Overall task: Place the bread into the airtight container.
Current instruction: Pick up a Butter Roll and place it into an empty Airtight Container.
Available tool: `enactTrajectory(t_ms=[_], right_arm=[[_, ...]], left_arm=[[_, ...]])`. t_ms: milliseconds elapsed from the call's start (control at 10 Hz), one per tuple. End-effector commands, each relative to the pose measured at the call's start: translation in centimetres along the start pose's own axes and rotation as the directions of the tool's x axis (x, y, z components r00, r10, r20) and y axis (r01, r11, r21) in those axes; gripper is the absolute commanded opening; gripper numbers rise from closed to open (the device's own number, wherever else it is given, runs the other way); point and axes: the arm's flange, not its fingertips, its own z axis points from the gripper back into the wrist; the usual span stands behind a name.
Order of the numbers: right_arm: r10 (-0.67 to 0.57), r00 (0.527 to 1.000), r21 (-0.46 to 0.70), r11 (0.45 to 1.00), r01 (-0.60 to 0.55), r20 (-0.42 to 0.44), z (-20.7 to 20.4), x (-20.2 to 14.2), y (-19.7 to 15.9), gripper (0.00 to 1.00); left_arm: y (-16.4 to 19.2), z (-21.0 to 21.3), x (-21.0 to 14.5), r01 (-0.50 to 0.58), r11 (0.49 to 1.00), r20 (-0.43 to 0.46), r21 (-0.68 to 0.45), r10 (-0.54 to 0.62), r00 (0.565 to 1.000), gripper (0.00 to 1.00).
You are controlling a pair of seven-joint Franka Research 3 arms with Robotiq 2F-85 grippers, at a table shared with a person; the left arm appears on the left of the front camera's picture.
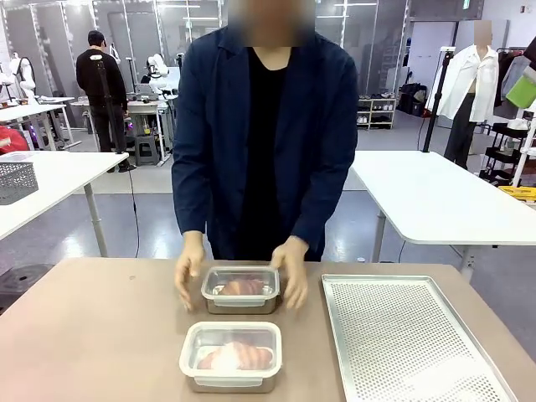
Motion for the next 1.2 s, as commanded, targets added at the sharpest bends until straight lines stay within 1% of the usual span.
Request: enactTrajectory(t_ms=[0, 1100], right_arm=[[0.011, 1.000, -0.009, 1.000, -0.011, 0.008, -0.02, 0.10, -0.20, 1.00], [0.011, 1.000, -0.009, 1.000, -0.011, 0.008, -0.02, 0.10, -0.20, 1.00]], left_arm=[[-0.19, 0.39, 0.00, 0.019, 1.000, -0.004, -0.008, -0.019, 1.000, 1.00], [-0.19, 0.39, 0.00, 0.019, 1.000, -0.004, -0.008, -0.019, 1.000, 1.00]])
